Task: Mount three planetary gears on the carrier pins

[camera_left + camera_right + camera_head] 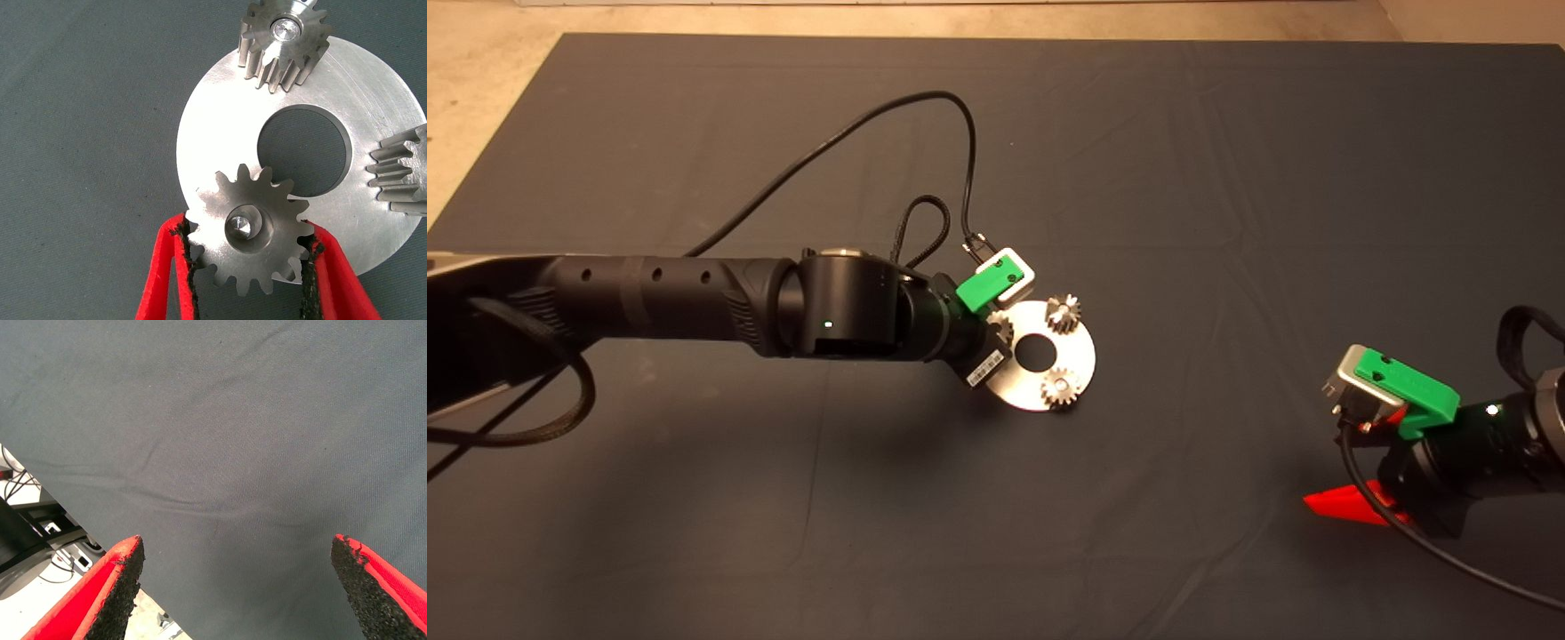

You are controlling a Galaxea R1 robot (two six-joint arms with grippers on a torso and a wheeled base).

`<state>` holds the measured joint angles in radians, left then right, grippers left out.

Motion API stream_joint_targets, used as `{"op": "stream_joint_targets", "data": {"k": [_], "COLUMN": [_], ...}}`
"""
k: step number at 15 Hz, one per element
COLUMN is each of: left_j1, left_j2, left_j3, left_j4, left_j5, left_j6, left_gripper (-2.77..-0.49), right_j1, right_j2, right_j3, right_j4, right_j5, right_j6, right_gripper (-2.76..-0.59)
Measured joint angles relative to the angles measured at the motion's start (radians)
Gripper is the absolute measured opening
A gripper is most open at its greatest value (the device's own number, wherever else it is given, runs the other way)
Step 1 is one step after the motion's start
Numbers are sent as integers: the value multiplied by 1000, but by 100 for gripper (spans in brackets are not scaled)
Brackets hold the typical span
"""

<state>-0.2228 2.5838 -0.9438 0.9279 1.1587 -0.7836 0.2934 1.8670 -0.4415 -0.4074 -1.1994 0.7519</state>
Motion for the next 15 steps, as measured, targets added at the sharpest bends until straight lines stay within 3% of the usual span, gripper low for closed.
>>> {"op": "stream_joint_targets", "data": {"k": [15], "left_j1": [1], "left_j2": [-13], "left_j3": [1], "left_j4": [-3], "left_j5": [-3], "left_j6": [0], "left_gripper": [-266], "right_j1": [0], "right_j2": [-3], "right_j3": [0], "right_j4": [0], "right_j5": [-1], "right_j6": [0], "right_gripper": [-129]}}
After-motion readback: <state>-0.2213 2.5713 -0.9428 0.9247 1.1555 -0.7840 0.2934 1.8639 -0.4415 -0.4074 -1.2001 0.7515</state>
